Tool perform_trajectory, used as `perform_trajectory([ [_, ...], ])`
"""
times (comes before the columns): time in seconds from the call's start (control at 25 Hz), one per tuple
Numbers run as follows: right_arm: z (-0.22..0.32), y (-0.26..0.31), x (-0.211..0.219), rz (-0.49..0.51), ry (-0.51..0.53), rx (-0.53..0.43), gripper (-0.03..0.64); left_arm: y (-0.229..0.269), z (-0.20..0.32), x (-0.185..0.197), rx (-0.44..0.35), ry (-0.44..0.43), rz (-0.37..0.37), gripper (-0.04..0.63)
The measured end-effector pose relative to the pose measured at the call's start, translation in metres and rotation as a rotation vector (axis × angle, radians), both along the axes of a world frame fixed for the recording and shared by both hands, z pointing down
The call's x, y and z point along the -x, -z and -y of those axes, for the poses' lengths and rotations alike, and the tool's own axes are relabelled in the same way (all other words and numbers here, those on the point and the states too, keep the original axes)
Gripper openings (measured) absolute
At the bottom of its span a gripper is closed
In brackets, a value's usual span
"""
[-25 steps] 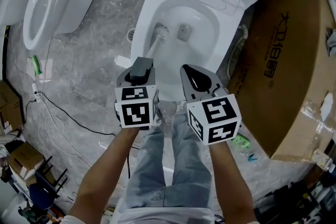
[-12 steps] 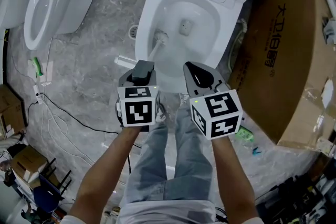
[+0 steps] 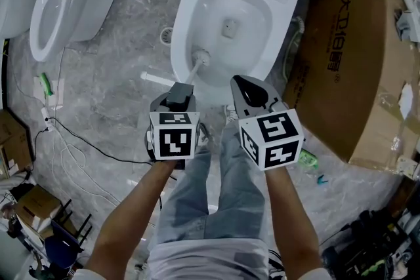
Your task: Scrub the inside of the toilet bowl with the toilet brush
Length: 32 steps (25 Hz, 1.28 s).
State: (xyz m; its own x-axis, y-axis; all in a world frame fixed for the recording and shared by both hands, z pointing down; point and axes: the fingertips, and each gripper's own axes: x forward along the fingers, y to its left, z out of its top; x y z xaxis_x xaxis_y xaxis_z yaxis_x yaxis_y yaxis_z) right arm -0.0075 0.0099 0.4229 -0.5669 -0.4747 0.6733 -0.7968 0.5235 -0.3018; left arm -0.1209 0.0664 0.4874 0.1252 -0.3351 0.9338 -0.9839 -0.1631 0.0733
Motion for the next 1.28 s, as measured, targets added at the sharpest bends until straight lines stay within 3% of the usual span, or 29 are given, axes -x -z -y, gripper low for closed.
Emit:
perform_trajectory([
  [0.52, -0.019, 0.013, -0.007, -0.013, -0.058, -0.004, -0.002, 0.000, -0.028, -0.023, 0.072, -0.080, -0.062, 0.156],
  [1.28, -0.024, 0.005, -0.025, -0.015, -0.100, 0.029, -0.002, 0.000, -0.025, -0.079, 0.073, -0.155, -0.130, 0.156],
])
